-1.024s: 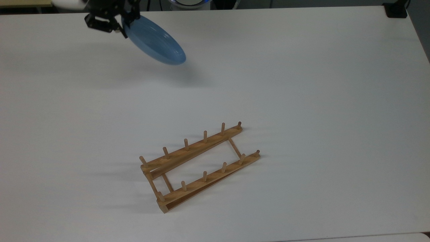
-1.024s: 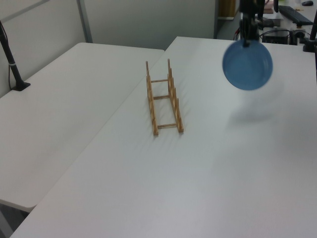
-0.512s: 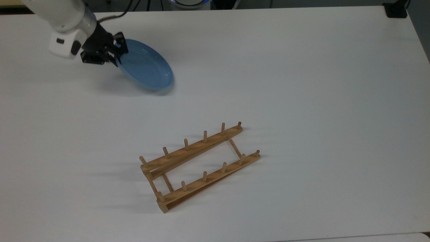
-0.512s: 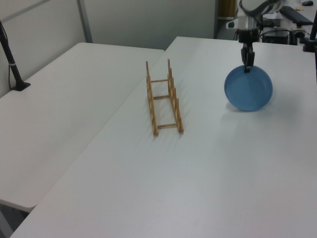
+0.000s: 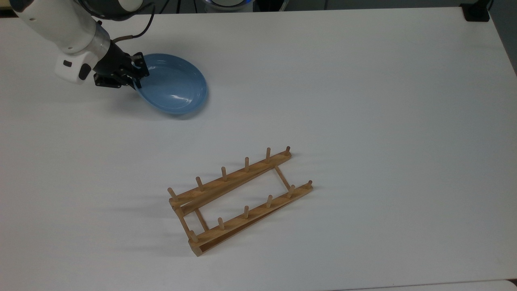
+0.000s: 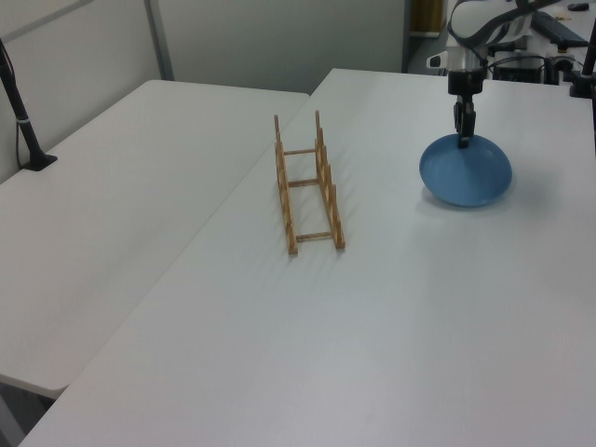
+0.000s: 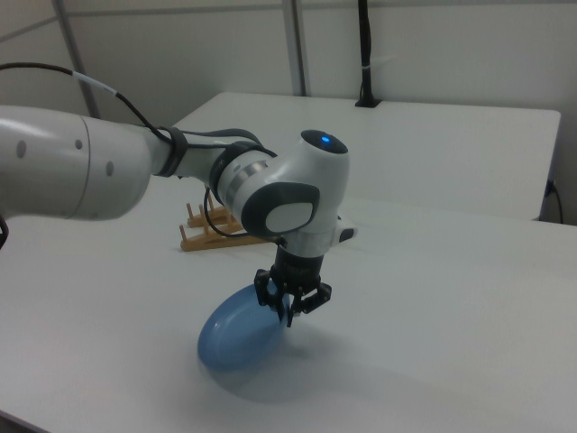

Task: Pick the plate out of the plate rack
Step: 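Open the gripper to release the plate flat and withdraw upward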

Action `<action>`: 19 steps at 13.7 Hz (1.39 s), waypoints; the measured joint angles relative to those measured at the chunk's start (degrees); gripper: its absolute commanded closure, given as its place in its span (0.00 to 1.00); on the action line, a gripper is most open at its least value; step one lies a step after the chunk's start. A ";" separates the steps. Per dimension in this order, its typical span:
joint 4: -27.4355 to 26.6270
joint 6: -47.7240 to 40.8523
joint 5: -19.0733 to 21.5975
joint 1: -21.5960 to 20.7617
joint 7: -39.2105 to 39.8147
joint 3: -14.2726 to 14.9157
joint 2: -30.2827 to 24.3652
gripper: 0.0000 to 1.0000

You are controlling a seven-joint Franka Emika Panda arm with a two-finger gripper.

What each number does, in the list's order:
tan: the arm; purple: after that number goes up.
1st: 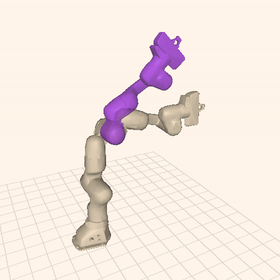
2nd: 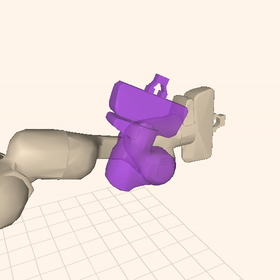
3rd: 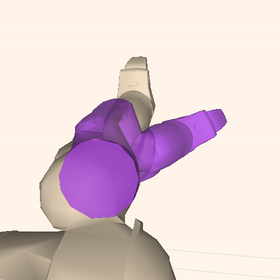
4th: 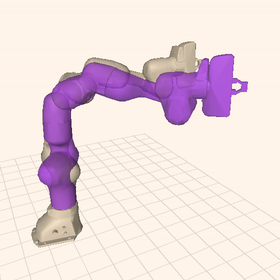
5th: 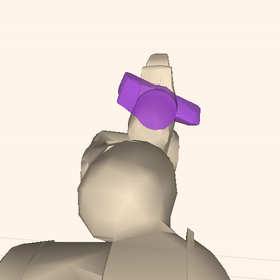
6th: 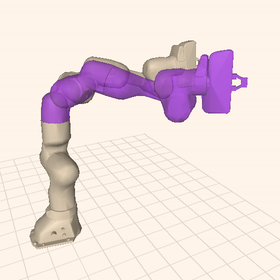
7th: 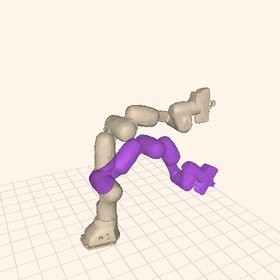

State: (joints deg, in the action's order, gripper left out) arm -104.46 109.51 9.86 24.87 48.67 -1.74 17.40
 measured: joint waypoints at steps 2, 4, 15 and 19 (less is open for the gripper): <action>-0.11 1.27 -0.01 0.39 0.00 0.00 1.10 0.00; -0.08 2.08 -0.01 0.68 -0.04 0.00 2.21 0.00; 10.04 -13.30 -0.01 -1.38 -27.81 -1.11 -11.57 0.00; 14.90 -23.50 -0.07 -4.84 -36.66 -1.04 -17.89 0.00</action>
State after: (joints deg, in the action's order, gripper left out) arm -89.56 86.01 9.80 20.03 12.00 -2.78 -0.49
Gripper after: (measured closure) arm 0.000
